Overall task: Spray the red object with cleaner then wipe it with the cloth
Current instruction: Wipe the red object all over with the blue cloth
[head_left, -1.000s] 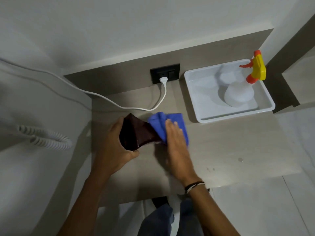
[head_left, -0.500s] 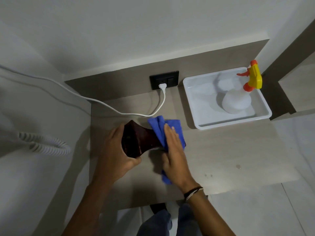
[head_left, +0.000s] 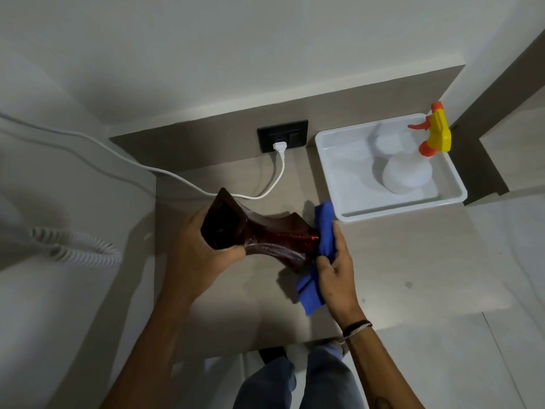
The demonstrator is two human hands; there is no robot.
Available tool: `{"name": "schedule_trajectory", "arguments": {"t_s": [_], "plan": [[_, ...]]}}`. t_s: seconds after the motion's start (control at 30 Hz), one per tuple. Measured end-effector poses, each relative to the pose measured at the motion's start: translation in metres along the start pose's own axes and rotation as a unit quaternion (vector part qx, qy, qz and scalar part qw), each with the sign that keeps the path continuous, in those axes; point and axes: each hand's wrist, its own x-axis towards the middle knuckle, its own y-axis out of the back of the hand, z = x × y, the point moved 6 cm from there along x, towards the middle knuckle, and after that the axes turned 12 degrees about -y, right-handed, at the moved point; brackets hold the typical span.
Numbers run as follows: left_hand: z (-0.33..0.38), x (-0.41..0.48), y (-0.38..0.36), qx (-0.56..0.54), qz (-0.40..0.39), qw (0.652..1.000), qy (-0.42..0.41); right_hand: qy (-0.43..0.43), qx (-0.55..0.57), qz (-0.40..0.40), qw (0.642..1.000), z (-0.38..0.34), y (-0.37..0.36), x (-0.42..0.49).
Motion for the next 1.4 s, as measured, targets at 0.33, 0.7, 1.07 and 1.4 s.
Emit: {"name": "schedule_trajectory", "arguments": {"t_s": [0.33, 0.7, 1.07, 1.4], "plan": [[-0.010, 0.005, -0.013, 0.178, -0.108, 0.978, -0.032, 0.005, 0.029, -0.021, 0.999, -0.022, -0.011, 0.016], [-0.004, 0.003, -0.026, 0.195, -0.074, 0.960, -0.187, 0.112, -0.135, -0.039, 0.984, -0.032, -0.032, -0.002], [0.013, 0.003, -0.029, 0.213, -0.093, 0.957, -0.171, 0.206, -0.318, -0.089, 0.921, -0.021, -0.052, -0.029], [-0.006, -0.005, -0.024, 0.197, -0.114, 0.969, -0.091, 0.282, -0.287, -0.113, 0.909, -0.033, -0.083, -0.054]]}}
